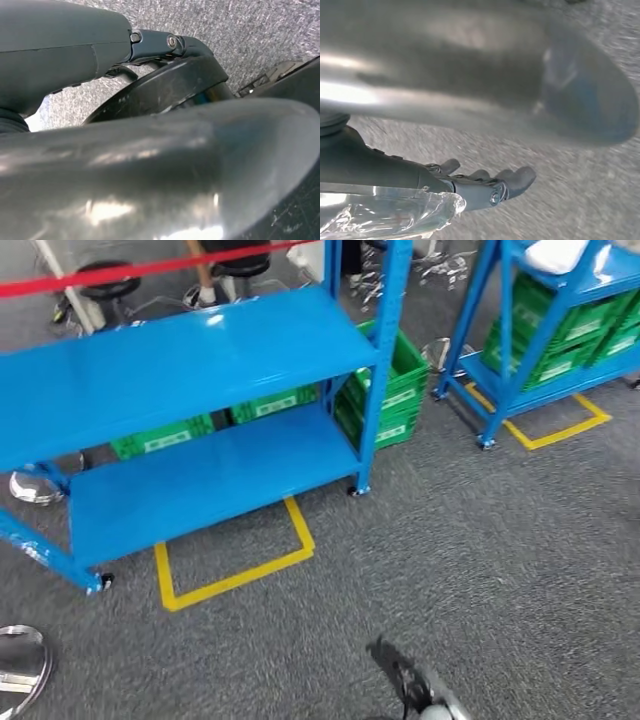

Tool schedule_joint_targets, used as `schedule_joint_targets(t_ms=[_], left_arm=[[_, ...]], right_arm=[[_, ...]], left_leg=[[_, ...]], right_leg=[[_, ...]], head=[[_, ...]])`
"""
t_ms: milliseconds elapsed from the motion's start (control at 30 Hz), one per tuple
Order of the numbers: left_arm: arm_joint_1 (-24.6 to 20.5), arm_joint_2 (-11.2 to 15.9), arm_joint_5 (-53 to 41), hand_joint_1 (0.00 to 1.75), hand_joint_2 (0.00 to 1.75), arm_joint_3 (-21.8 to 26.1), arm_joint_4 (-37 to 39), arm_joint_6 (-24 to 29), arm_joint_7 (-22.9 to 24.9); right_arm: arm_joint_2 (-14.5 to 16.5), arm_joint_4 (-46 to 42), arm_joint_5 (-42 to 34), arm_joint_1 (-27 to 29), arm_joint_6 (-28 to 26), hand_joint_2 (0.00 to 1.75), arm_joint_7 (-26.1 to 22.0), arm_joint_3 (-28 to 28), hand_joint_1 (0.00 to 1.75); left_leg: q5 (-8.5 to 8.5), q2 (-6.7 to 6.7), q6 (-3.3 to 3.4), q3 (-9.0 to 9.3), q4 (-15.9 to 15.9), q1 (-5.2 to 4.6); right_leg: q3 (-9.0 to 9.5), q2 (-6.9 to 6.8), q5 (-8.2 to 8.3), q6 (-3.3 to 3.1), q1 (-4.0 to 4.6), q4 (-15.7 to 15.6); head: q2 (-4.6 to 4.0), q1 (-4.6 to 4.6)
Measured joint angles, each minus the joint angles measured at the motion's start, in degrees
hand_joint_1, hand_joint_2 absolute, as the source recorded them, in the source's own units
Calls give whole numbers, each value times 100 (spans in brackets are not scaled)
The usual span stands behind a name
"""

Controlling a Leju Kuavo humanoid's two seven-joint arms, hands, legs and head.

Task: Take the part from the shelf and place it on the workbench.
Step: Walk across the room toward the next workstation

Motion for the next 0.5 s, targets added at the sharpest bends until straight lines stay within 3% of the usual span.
schedule_joint_targets(t_ms=[67,133,167,233,300,333,367,400,433,500], left_arm=[[1,1,0,0,0,-41,-2,-1,-1],[12,0,0,0,0,-60,-2,-7,-2],[20,-1,-1,0,0,-65,-2,-11,-2],[39,0,-1,0,0,-79,-2,-17,-2],[52,2,0,0,0,-94,-4,-17,-5],[55,4,1,0,0,-100,-5,-17,-7],[56,5,1,0,0,-105,-8,-17,-8],[57,9,2,0,0,-109,-10,-17,-9],[56,13,2,0,0,-111,-14,-17,-9],[50,18,3,0,0,-113,-26,-16,-14]], right_arm=[[1,97,29,-37,-2,0,-7,-90,0],[2,167,53,-33,-3,0,-12,-158,0],[2,194,62,-37,-5,0,-18,-184,0],[3,256,75,-49,-12,0,-33,-232,0],[9,327,86,-72,-17,0,-40,-297,0],[16,352,94,-83,-19,0,-40,-322,0],[26,361,102,-101,-20,0,-41,-339,0],[39,363,109,-111,-22,0,-43,-345,0],[48,364,113,-120,-26,0,-49,-347,0],[57,374,116,-125,-29,0,-54,-361,0]], left_leg=[[-104,-173,7,101,0,29],[-231,-374,-25,262,0,63],[-303,-470,-52,363,0,85],[-456,-629,-119,552,8,126],[-564,-751,-192,641,-23,146],[-580,-787,-225,664,-47,150],[-578,-807,-254,662,-73,151],[-552,-746,-284,646,-29,145],[-522,-620,-312,577,123,125],[-597,-319,-347,221,720,75]], right_leg=[[-528,120,-271,59,-43,661],[-863,140,-347,106,-76,779],[-908,159,-206,129,-93,568],[-872,319,447,172,-143,-131],[-820,454,929,120,-164,-572],[-812,448,985,60,-157,-624],[-776,405,946,-6,-150,-636],[-737,365,932,-55,-152,-660],[-674,316,895,-105,-154,-697],[-497,201,815,-178,-147,-796]], head=[[0,15],[-2,23],[-1,23],[-1,45],[-1,88],[-1,104],[-1,104],[-1,94],[-2,77],[-2,30]])
